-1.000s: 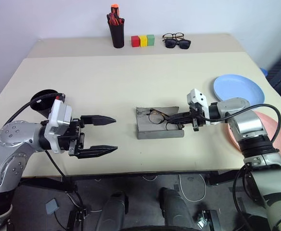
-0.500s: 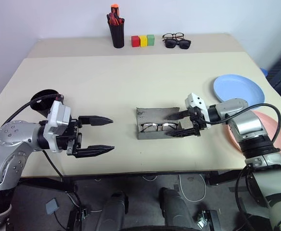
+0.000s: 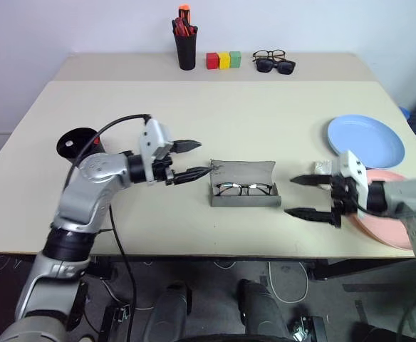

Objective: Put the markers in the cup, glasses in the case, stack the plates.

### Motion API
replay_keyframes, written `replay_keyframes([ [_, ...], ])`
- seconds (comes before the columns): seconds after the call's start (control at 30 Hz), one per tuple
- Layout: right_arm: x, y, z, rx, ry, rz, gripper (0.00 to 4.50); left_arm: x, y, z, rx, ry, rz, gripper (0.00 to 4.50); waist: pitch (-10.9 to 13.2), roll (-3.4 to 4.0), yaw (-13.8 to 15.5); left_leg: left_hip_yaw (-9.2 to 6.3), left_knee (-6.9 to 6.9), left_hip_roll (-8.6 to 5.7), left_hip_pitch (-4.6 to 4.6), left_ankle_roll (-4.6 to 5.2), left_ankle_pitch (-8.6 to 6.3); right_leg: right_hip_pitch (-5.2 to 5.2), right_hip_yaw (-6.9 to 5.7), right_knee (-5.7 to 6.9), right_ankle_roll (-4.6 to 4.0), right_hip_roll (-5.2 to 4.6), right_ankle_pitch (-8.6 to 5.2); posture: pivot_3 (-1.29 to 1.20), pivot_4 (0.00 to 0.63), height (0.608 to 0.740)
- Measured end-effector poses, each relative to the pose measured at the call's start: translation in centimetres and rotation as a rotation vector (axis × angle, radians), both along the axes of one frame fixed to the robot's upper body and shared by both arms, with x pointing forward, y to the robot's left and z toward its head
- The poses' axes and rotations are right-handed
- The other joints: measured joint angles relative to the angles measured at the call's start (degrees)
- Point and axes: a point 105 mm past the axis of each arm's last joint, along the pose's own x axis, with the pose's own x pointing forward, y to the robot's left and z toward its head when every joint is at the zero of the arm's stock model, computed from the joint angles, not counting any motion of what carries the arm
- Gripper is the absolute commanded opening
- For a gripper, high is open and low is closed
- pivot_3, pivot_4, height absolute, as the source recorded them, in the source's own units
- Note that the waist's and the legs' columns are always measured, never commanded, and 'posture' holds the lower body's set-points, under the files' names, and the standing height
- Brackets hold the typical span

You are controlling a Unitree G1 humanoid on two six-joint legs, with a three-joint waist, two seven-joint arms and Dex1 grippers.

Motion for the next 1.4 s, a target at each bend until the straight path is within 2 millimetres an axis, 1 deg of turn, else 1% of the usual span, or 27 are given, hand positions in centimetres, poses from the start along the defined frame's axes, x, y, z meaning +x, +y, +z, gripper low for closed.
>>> replay_keyframes([
  [0.1, -1.8, -1.7, -1.2, -0.046, -0.04, -0.1, 4.5, 2.6, -1.4, -0.2, 0.047, 0.014, 0.037, 0.02, 0.02, -0.04, -0.37, 0.08, 0.08, 0.0, 0.01, 0.0, 0.0, 0.04, 0.03, -0.06, 0.16, -0.01, -0.15, 0.0, 0.15, 0.74],
  [0.2, -3.1, -2.9, -2.0, -0.075, -0.095, -0.185, 4.5, 5.3, -3.2, 0.0, 0.121, -0.011, 0.085, 0.02, 0.05, -0.1, -0.3, 0.07, 0.1, 0.0, 0.02, 0.0, 0.0, 0.05, 0.02, -0.04, 0.05, -0.01, -0.23, 0.0, 0.15, 0.74],
  [0.3, -3.9, -3.4, -2.6, -0.073, -0.137, -0.255, 4.5, 7.2, -4.0, 0.3, 0.211, -0.043, 0.113, 0.02, 0.06, -0.13, -0.55, 0.08, 0.06, 0.0, -0.01, -0.01, 0.0, 0.02, 0.03, -0.1, 0.07, -0.01, -0.23, 0.0, 0.15, 0.74],
  [0.4, -4.3, -3.5, -2.4, -0.065, -0.178, -0.298, 4.5, 8.3, -4.6, 0.0, 0.322, -0.083, 0.113, 0.02, 0.06, -0.13, -0.77, 0.07, -0.01, 0.0, -0.03, 0.0, -0.01, 0.01, 0.02, -0.12, 0.17, -0.01, -0.23, 0.0, 0.15, 0.74],
  [0.43, -4.3, -3.4, -2.2, -0.057, -0.195, -0.307, 4.5, 8.5, -4.7, -0.4, 0.373, -0.1, 0.106, 0.02, 0.06, -0.13, -0.95, 0.07, -0.02, 0.0, -0.03, 0.01, -0.02, 0.0, 0.02, -0.13, 0.27, -0.01, -0.18, 0.0, 0.15, 0.74],
  [0.5, -4.3, -3.2, -1.9, -0.042, -0.219, -0.324, 4.5, 8.4, -5.2, -1.7, 0.464, -0.118, 0.059, 0.02, 0.07, -0.15, -1.13, 0.06, -0.06, 0.0, -0.04, 0.01, -0.02, 0.0, 0.01, -0.13, 0.29, -0.02, -0.18, 0.0, 0.15, 0.74],
  [0.57, -4.2, -3.1, -1.7, -0.037, -0.231, -0.339, 4.5, 7.7, -5.6, -3.1, 0.528, -0.102, -0.022, 0.02, 0.09, -0.17, -1.21, 0.06, -0.06, 0.0, -0.08, 0.01, -0.02, -0.04, 0.01, -0.14, 0.29, -0.02, -0.19, 0.0, 0.15, 0.74],
  [0.63, -4.1, -3.1, -1.6, -0.033, -0.24, -0.352, 4.5, 7.0, -5.6, -4.0, 0.578, -0.083, -0.088, 0.02, 0.12, -0.23, -1.25, 0.06, -0.05, 0.0, -0.09, 0.01, -0.02, -0.05, 0.01, -0.14, 0.28, -0.02, -0.19, 0.0, 0.15, 0.74],
  [0.83, -3.7, -3.0, -0.8, -0.011, -0.278, -0.372, 4.5, 4.4, -5.0, -4.7, 0.676, 0.035, -0.347, 0.02, 0.14, -0.25, -1.19, 0.05, -0.05, 0.0, -0.09, 0.02, -0.03, -0.02, 0.01, -0.13, 0.11, -0.02, -0.26, 0.0, 0.15, 0.74],
  [0.93, -3.6, -3.1, -0.8, -0.006, -0.281, -0.388, 4.5, 3.2, -4.2, -4.5, 0.704, 0.092, -0.458, 0.02, 0.14, -0.27, -1.25, 0.04, -0.05, 0.0, -0.1, 0.03, -0.03, -0.03, 0.01, -0.12, 0.1, -0.02, -0.26, 0.0, 0.15, 0.74],
  [1.03, -3.3, -3.3, -0.7, -0.006, -0.286, -0.423, 4.5, 2.4, -3.7, -4.2, 0.706, 0.099, -0.524, 0.02, 0.13, -0.24, -1.28, 0.03, -0.04, 0.01, -0.07, 0.03, -0.03, -0.02, 0.01, -0.09, 0.09, -0.02, -0.26, 0.0, 0.15, 0.74],
  [1.17, -2.7, -4.2, -1.1, -0.014, -0.252, -0.526, 4.5, 1.4, -3.6, -5.2, 0.675, 0.08, -0.565, 0.02, 0.09, -0.18, -1.21, -0.01, -0.03, 0.01, -0.04, 0.04, -0.03, 0.01, 0.01, -0.05, -0.03, -0.02, -0.2, 0.0, 0.15, 0.74],
  [1.27, -1.9, -4.8, -0.9, -0.012, -0.252, -0.596, 4.5, 1.0, -4.5, -5.2, 0.586, 0.048, -0.541, 0.02, 0.07, -0.14, -1.0, -0.02, -0.02, 0.01, -0.05, 0.04, -0.03, 0.02, 0.01, -0.06, -0.01, -0.02, -0.21, 0.0, 0.15, 0.74],
  [1.33, -1.9, -5.1, -1.2, -0.01, -0.23, -0.617, 4.5, 0.8, -5.2, -5.2, 0.533, 0.051, -0.514, 0.02, 0.08, -0.16, -0.74, -0.03, -0.01, 0.01, -0.09, 0.04, -0.03, -0.01, 0.01, -0.06, 0.01, -0.02, -0.2, 0.0, 0.15, 0.74],
  [1.4, -2.1, -5.7, -1.6, -0.015, -0.202, -0.642, 4.5, 0.8, -5.4, -4.3, 0.494, 0.044, -0.491, 0.02, 0.08, -0.16, -0.75, -0.03, -0.03, 0.0, -0.11, 0.05, -0.03, -0.02, 0.01, -0.05, 0.0, -0.02, -0.16, 0.0, 0.15, 0.74],
])
